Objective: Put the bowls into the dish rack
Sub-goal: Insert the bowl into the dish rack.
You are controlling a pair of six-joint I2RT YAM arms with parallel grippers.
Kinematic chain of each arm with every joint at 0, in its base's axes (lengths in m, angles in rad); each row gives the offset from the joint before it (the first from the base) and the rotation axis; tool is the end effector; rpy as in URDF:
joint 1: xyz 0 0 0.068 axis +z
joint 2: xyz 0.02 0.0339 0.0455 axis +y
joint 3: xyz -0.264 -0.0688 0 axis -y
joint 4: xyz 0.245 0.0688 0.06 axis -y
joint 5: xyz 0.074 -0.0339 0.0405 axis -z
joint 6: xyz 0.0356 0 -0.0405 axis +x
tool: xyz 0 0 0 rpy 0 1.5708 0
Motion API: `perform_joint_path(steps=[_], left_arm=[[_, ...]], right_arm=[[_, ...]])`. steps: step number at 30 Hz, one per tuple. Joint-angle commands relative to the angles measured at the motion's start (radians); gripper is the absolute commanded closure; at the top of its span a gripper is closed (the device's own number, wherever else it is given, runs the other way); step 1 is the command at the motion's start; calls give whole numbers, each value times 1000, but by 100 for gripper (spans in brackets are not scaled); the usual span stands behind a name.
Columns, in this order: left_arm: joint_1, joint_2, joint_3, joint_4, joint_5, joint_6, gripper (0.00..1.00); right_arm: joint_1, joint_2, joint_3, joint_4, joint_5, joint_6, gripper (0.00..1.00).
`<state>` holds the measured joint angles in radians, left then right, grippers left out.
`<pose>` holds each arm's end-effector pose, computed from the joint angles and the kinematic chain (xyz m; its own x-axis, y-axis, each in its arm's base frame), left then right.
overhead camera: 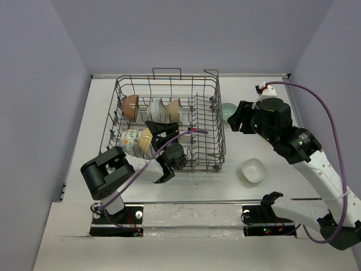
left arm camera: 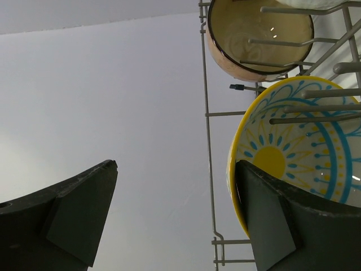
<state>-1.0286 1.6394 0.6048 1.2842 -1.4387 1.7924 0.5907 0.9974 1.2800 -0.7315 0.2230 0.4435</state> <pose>0.1804 -0.2311 0.2164 -0.4015 0.9155 -0.0259 -0.0402 0.0106 0.9991 0.1649 0.1011 0.4140 -0.4876 0.1769 -0.8549 -0.1865 0.9356 0.2999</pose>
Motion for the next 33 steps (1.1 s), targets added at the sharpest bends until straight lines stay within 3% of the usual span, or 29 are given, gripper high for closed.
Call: perform_joint_path(steps=[1, 10, 14, 18, 29, 33], left_arm=[[-11, -39, 32, 800, -281, 87, 1], [-36, 13, 26, 800, -281, 76, 1], [-37, 5, 30, 800, -281, 84, 1], [-37, -3, 30, 800, -281, 88, 1], [-45, 16, 35, 799, -281, 87, 1], [-45, 42, 47, 799, -281, 94, 1]], right_arm=[[8, 1, 48, 40, -8, -14, 38], [8, -3, 64, 9, -2, -20, 38], [8, 6, 117, -65, 85, -17, 38], [8, 13, 160, -109, 141, -12, 31], [8, 24, 170, -114, 116, -15, 30], [8, -26, 139, -33, 59, -3, 30]])
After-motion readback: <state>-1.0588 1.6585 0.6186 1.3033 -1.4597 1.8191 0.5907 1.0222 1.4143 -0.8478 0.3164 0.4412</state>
